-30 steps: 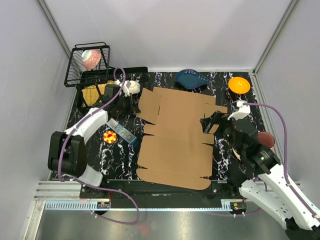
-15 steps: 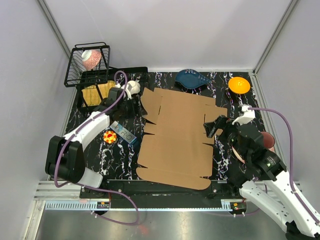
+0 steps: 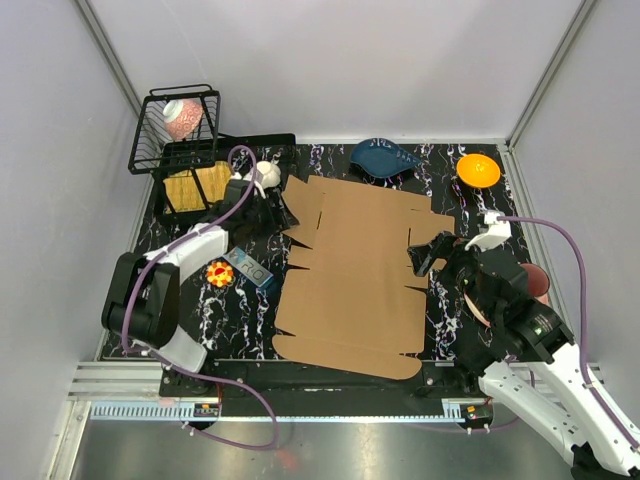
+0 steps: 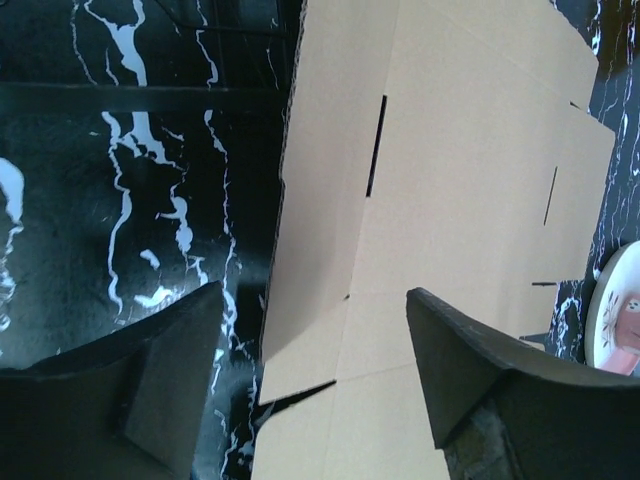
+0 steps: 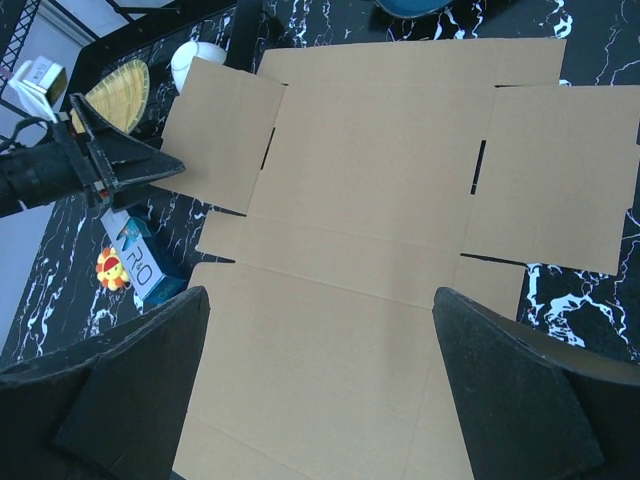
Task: Fold the paper box
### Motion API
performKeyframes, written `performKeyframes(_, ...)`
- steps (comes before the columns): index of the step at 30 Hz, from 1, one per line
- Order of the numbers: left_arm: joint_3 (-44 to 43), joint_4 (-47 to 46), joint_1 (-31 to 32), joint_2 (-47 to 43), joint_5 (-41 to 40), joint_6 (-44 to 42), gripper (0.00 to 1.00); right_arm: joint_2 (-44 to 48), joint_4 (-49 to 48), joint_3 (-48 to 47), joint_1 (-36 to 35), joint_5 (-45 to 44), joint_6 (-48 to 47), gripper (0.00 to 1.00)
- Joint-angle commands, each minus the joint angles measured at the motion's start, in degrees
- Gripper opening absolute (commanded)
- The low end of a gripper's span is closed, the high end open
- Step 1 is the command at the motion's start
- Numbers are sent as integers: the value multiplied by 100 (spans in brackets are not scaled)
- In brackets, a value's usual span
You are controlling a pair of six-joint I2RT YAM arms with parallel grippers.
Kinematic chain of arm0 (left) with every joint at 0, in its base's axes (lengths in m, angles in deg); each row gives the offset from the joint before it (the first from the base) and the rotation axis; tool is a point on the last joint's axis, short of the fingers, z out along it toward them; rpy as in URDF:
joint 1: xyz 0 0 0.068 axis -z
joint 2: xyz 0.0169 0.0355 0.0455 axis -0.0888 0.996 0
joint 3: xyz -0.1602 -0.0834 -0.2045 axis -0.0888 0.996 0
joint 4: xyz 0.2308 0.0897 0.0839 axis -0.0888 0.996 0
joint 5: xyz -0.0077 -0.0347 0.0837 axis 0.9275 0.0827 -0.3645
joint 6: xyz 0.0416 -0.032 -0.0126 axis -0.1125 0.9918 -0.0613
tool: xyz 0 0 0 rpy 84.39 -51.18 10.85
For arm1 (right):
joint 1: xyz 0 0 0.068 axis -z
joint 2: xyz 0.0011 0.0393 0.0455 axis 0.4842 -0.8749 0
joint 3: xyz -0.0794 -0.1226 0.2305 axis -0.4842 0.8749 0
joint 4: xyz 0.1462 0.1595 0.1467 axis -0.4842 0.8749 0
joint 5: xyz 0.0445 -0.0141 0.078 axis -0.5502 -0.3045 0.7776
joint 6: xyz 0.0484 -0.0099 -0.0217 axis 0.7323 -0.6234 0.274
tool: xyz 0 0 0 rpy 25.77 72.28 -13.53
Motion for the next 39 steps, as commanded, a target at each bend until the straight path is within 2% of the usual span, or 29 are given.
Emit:
performKeyframes(1,-240,-717,142,387,184,176,72,-50,-89,-76,-19,63,-106,100)
performKeyframes(4,-416,-664,186,581,210,70,58,-16,-10,-128,-20,63,-115,100)
performKeyframes(5,-468,-646,186,608,211,61,48,2,16,-137,-19,46,-124,100)
performKeyframes(11,-539,-734,177,547,439,-149,29,64,157,-225,-20,-25,-150,100)
performKeyframes(14,-644,-577,186,450,509,-351,11,64,201,-260,-28,-51,-159,100)
performKeyframes(15,-671,-411,186,424,544,-404,1,55,218,-269,-20,-60,-159,100)
performKeyframes(20,-811,213,177,81,571,-755,0,90,271,-409,-28,-112,-159,100)
performKeyframes(28,-1145,1427,-7,-1166,940,-1081,0,46,763,-1121,-28,-437,-484,100)
performKeyframes(35,-1313,2393,-271,-1896,2080,-1125,0,-50,1378,-1561,-28,-455,-581,100)
performKeyframes(39,-831,2527,-262,-2282,2627,-1011,0,11,1519,-1500,-28,-289,-484,100)
